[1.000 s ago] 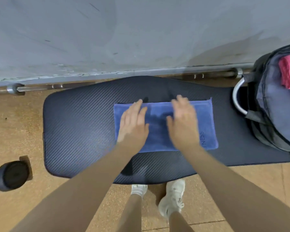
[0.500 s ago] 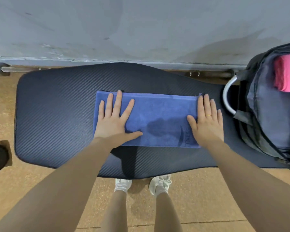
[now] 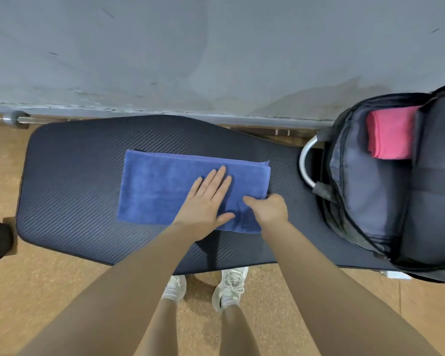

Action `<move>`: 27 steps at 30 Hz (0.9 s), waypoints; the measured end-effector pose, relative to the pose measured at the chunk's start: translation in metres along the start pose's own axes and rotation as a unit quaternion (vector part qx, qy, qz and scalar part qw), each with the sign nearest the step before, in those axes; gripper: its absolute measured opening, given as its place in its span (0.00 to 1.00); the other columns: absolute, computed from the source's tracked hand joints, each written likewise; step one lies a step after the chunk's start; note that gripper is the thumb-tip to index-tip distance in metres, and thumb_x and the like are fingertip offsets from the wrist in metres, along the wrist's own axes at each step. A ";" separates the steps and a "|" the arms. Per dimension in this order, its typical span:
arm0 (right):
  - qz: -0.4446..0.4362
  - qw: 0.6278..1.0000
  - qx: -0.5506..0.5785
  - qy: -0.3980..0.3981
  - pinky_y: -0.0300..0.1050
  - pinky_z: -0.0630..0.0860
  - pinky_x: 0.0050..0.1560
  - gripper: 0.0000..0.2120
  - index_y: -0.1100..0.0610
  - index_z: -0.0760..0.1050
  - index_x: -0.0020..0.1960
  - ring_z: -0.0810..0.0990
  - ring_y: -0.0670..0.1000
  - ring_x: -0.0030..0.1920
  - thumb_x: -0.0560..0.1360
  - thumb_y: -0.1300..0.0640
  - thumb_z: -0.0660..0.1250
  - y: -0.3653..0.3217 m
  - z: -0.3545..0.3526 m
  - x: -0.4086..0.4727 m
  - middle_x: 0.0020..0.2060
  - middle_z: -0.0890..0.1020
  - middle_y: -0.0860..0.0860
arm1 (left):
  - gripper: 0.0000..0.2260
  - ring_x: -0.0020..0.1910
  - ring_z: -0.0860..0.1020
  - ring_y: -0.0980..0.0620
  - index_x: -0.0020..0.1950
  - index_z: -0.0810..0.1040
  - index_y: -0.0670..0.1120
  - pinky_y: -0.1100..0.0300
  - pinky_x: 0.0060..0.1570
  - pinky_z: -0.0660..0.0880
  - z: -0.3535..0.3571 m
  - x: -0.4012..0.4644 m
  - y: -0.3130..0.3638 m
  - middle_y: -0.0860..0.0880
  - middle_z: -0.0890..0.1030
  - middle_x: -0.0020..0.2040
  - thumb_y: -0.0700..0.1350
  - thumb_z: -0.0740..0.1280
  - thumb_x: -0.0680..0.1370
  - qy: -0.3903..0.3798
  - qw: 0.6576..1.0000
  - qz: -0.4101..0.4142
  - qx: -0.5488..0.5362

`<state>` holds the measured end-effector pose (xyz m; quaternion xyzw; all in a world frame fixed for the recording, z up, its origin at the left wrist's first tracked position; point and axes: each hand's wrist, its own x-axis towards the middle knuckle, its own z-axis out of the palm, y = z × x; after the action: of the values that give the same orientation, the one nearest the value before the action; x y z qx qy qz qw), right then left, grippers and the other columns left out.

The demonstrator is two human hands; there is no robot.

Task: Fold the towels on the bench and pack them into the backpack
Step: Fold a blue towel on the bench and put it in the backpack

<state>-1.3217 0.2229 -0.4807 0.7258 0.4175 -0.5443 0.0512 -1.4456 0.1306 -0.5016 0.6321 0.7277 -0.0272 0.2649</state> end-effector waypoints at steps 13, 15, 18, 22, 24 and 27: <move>-0.305 0.890 -0.337 -0.036 0.51 0.73 0.51 0.26 0.51 0.54 0.74 0.77 0.59 0.54 0.78 0.55 0.59 -0.034 0.046 -0.066 0.66 0.64 0.53 | 0.23 0.72 0.62 0.45 0.71 0.66 0.43 0.50 0.72 0.55 -0.033 -0.022 -0.034 0.45 0.68 0.70 0.33 0.57 0.76 0.087 0.953 -0.136 -0.255; -0.299 0.883 -0.361 -0.024 0.48 0.71 0.48 0.25 0.53 0.54 0.74 0.77 0.58 0.54 0.79 0.55 0.57 -0.037 0.070 -0.070 0.67 0.64 0.53 | 0.23 0.75 0.54 0.47 0.73 0.60 0.42 0.53 0.74 0.48 -0.036 -0.039 -0.058 0.45 0.60 0.75 0.33 0.55 0.77 0.072 0.956 -0.171 -0.227; -0.289 0.885 -0.362 -0.040 0.47 0.72 0.48 0.26 0.56 0.52 0.74 0.76 0.56 0.56 0.80 0.54 0.58 -0.038 0.104 -0.073 0.69 0.63 0.54 | 0.24 0.76 0.51 0.46 0.74 0.56 0.41 0.55 0.73 0.48 -0.041 -0.062 -0.090 0.43 0.54 0.76 0.36 0.56 0.79 0.063 0.943 -0.238 -0.221; -0.317 0.864 -0.390 0.013 0.51 0.68 0.63 0.23 0.60 0.61 0.72 0.68 0.56 0.67 0.79 0.52 0.55 -0.029 0.128 -0.072 0.70 0.65 0.55 | 0.26 0.73 0.57 0.44 0.75 0.53 0.42 0.50 0.71 0.57 -0.040 -0.074 -0.119 0.43 0.57 0.75 0.42 0.59 0.79 0.043 0.918 -0.332 -0.213; -0.377 0.810 -0.443 0.083 0.54 0.72 0.62 0.22 0.61 0.72 0.66 0.74 0.58 0.64 0.76 0.53 0.56 -0.019 0.128 -0.069 0.64 0.75 0.56 | 0.25 0.69 0.63 0.42 0.73 0.56 0.42 0.48 0.66 0.64 -0.039 -0.075 -0.127 0.42 0.64 0.70 0.45 0.60 0.79 0.040 0.902 -0.366 -0.226; -0.409 0.741 -0.523 0.099 0.58 0.68 0.65 0.27 0.62 0.70 0.67 0.73 0.60 0.65 0.72 0.48 0.64 0.002 0.123 -0.052 0.65 0.75 0.57 | 0.22 0.63 0.69 0.41 0.69 0.62 0.41 0.47 0.59 0.68 -0.036 -0.070 -0.132 0.42 0.73 0.63 0.49 0.61 0.78 0.024 0.890 -0.380 -0.250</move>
<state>-1.4155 0.1277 -0.4880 0.3940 0.8961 -0.1344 0.1539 -1.5774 0.0542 -0.4797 0.2203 0.9012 0.0725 0.3662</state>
